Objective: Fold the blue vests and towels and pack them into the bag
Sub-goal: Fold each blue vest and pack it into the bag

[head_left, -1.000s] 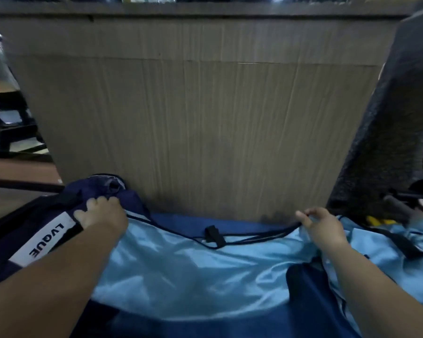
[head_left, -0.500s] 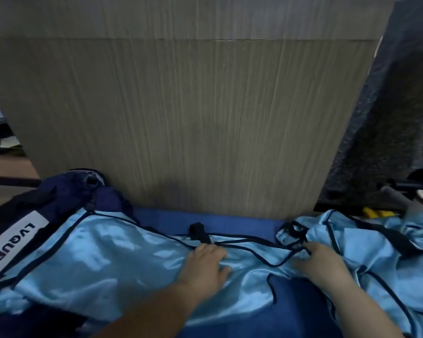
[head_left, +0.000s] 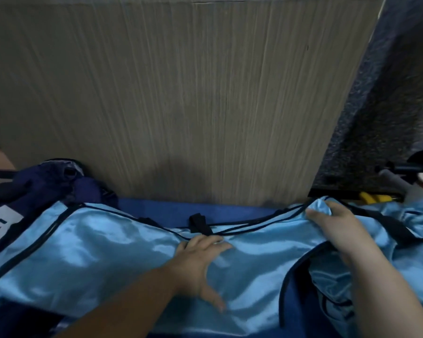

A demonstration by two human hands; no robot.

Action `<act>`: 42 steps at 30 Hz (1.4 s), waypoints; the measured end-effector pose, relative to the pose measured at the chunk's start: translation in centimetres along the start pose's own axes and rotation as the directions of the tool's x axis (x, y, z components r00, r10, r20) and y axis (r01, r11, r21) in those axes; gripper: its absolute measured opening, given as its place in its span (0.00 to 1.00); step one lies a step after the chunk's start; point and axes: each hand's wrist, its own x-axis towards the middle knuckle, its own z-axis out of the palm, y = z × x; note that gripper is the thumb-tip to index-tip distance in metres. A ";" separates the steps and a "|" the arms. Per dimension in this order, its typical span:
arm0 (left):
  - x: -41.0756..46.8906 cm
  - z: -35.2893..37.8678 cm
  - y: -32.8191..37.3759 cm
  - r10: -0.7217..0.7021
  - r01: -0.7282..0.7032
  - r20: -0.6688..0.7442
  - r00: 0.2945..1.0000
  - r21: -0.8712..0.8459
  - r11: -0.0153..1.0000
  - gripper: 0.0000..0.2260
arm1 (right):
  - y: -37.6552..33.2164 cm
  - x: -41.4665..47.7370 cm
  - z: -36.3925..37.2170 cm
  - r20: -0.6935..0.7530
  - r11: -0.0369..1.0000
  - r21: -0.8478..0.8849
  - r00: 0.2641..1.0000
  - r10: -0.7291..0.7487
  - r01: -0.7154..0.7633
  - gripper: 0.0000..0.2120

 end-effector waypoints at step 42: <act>-2.0 -3.7 -0.8 -0.659 0.178 -0.073 0.749 -0.936 0.305 0.19 | -1.8 -5.7 12.2 0.642 0.910 0.408 0.731 -0.233 -0.069 0.36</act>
